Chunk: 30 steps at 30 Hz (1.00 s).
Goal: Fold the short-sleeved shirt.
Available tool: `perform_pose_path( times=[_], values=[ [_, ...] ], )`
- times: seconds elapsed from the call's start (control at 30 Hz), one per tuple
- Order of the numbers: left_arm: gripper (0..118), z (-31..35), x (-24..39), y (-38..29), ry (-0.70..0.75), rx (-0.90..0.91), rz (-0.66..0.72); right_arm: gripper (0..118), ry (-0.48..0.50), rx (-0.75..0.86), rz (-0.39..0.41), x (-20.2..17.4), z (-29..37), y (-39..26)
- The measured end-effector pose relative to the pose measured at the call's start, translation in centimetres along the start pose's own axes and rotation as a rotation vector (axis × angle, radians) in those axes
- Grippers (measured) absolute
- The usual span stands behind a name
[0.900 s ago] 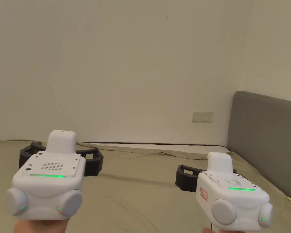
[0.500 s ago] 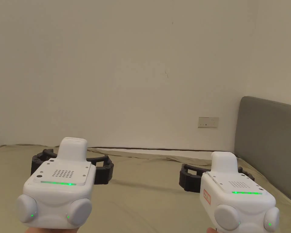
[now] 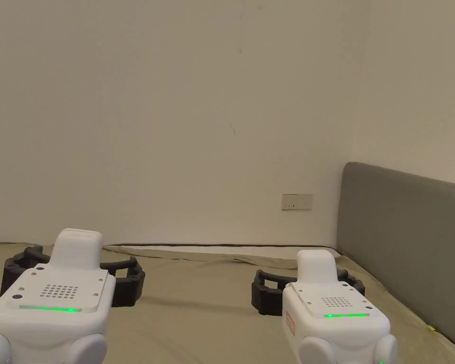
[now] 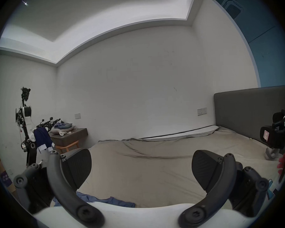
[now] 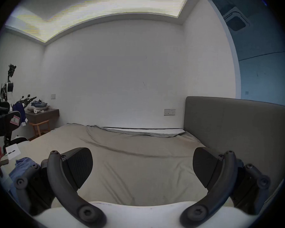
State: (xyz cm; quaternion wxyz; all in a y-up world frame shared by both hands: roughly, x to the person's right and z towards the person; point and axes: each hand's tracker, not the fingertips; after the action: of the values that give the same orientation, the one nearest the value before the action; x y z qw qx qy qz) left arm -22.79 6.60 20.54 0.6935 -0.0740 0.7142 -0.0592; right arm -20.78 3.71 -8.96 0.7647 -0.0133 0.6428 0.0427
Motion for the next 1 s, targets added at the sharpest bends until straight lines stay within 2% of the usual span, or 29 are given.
perform_pose_path(
  times=[0.4, 0.6, 0.63, 0.67, 0.7, 0.73, 0.77, 0.8, 0.83, 0.87, 0.93, 1.0],
  values=[
    [118, 0.0, -0.4, -0.1, 0.015, 0.002, 0.007, 118, -0.035, 0.033, 0.057, 0.1, 0.9, 0.3],
    [118, -0.6, -0.7, -0.6, -0.010, -0.035, 0.044, 118, -0.018, 0.036, 0.034, 0.2, 1.1, 0.1],
    [118, -0.6, -0.8, -0.7, -0.023, -0.038, 0.053, 110, -0.032, 0.055, 0.042, 0.2, 1.4, 0.0],
    [118, -0.6, -1.1, -0.9, -0.035, -0.031, 0.062, 86, -0.067, 0.088, 0.063, 0.0, 1.8, -0.2],
    [112, -0.5, -1.1, -1.0, -0.032, -0.030, 0.067, 19, -0.084, 0.107, 0.083, -0.1, 2.2, -0.4],
    [86, -0.3, -1.1, -1.1, -0.011, -0.042, 0.064, 3, -0.081, 0.138, 0.115, -0.2, 2.7, -0.7],
    [86, -0.1, -1.1, -1.2, -0.014, -0.059, 0.057, 3, -0.096, 0.125, 0.148, -0.3, 2.7, -0.9],
    [71, 0.1, -1.2, -1.3, -0.029, -0.057, 0.054, 3, -0.140, 0.093, 0.154, -0.4, 2.4, -1.2],
    [33, 0.0, -1.2, -1.5, -0.032, -0.053, 0.055, 3, -0.093, 0.102, 0.099, -0.1, 2.3, -1.6],
    [0, -0.1, -1.0, -2.0, -0.020, -0.061, 0.050, 3, 0.028, 0.068, 0.022, 0.4, 2.2, -1.9],
    [0, -0.2, -0.9, -2.6, -0.058, -0.113, 0.059, 3, 0.054, 0.031, 0.001, 0.4, 2.1, -2.5],
    [0, -0.4, -0.8, -3.2, -0.055, -0.124, 0.048, 3, 0.046, 0.046, 0.050, 0.1, 2.7, -3.2]
  ],
)
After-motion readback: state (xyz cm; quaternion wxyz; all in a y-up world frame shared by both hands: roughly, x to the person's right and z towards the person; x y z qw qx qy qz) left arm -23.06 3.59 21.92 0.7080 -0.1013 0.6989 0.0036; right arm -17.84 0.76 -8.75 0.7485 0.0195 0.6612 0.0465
